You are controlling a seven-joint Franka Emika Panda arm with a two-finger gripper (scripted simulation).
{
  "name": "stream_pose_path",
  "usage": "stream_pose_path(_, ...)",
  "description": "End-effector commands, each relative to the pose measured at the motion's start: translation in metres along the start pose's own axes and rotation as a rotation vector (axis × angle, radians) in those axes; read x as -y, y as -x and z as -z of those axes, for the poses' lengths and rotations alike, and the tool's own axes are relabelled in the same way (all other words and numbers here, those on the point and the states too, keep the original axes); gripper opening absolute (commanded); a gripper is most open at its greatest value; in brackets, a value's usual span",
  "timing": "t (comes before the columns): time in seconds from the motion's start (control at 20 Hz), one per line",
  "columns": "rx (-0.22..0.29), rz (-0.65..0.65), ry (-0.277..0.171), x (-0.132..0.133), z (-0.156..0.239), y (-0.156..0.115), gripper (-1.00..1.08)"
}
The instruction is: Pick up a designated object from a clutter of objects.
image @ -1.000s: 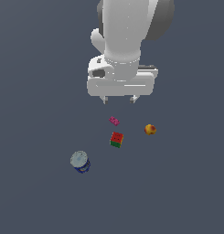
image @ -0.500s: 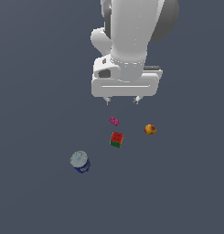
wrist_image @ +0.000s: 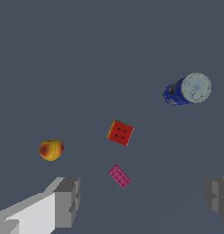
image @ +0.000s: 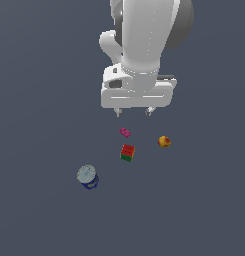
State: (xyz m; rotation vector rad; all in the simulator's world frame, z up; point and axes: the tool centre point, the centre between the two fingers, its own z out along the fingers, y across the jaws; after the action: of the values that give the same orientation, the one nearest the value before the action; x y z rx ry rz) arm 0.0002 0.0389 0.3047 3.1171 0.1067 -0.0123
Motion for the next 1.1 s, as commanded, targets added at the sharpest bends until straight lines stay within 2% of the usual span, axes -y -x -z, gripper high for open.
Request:
stream_pose_path(0.0,0.000,0.020,0.000,0.000,-0.009,0.001,1.00)
stream_pose_path(0.5,-0.002,0.183,-0.002,-0.004,-0.072,0.016,1.00)
stream_pose_path(1.05,-0.007,0.450,-0.008,-0.007,-0.165,0.062,1.00)
